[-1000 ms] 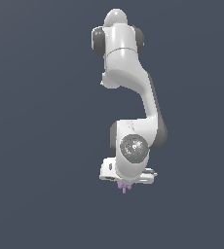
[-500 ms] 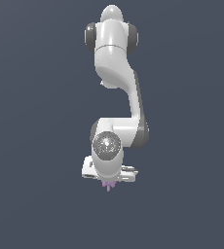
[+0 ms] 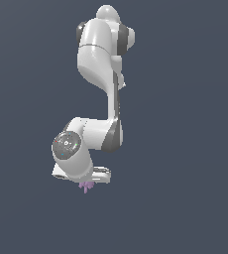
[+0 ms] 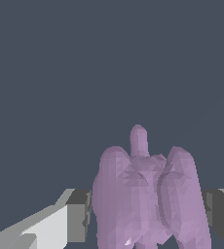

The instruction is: Pick up the object and move it to a goal position.

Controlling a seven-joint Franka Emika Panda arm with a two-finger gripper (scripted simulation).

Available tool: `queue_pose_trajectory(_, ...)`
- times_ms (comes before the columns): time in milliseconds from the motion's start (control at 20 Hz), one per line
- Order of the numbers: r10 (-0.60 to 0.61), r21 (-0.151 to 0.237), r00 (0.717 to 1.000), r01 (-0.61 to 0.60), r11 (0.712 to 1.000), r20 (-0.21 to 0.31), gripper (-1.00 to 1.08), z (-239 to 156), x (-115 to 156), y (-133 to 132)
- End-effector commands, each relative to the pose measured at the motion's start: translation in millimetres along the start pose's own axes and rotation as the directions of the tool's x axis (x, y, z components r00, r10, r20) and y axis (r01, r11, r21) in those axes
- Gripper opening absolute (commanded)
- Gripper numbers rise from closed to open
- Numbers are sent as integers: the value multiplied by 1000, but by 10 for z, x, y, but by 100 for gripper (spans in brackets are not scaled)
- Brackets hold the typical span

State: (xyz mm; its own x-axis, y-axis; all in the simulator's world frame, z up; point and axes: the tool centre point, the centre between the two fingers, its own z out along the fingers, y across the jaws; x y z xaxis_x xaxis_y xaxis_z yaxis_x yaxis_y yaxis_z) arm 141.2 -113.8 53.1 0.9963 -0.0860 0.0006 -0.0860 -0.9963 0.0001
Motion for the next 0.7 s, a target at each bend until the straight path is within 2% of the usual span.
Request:
queue_pose_trajectory(0,-1,0,1000,1,1000,0,-100,-8,4,228)
queue_pose_trajectory(300,-1,0,1000,1,1000,0,-100,-17,29,625)
queue_pose_trajectory(650,-1,0,1000,1,1000,0,-100,-19,46,695)
